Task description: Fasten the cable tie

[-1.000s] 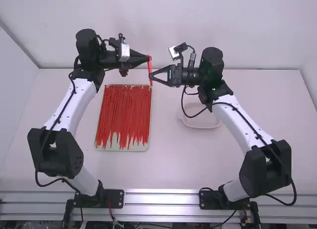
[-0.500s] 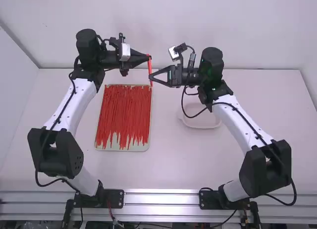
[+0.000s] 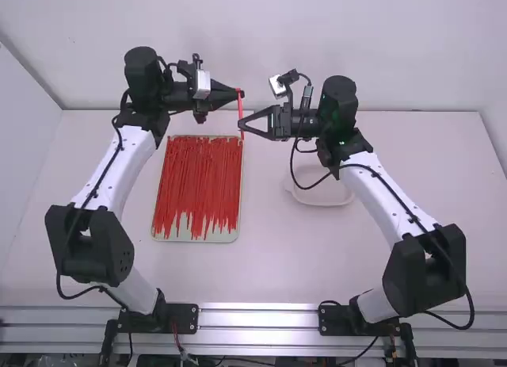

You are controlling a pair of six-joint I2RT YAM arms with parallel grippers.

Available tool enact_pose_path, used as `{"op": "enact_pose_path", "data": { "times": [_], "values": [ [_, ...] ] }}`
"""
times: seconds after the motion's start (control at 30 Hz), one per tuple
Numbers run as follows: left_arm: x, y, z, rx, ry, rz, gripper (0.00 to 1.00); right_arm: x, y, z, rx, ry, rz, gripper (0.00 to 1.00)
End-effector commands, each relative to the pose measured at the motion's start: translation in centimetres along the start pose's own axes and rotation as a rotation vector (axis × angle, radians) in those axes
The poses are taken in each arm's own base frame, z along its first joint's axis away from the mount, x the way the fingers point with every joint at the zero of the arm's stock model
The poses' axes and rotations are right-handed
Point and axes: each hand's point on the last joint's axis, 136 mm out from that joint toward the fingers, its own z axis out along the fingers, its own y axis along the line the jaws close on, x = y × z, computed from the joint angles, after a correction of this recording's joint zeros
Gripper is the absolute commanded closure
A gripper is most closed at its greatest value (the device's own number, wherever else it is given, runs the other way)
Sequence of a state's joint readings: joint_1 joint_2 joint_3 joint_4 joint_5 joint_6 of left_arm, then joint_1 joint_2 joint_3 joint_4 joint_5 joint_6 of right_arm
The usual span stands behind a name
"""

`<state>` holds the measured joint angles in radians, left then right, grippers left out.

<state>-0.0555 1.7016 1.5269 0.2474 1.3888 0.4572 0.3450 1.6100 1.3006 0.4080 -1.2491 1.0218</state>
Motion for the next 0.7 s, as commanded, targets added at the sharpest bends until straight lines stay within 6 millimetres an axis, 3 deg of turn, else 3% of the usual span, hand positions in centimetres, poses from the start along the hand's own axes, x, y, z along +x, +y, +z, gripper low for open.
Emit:
{"op": "enact_pose_path", "data": {
  "times": [0.0, 0.67],
  "values": [
    [-1.3, -0.62, 0.42, 0.046, -0.028, 0.042, 0.98, -0.26, 0.57, 0.1, -0.011, 0.008, -0.015, 1.0],
    [-1.37, -1.29, 0.77, 0.077, -0.04, 0.023, 0.98, -0.69, 0.9, 0.1, -0.016, -0.009, -0.013, 1.0]
  ]
}}
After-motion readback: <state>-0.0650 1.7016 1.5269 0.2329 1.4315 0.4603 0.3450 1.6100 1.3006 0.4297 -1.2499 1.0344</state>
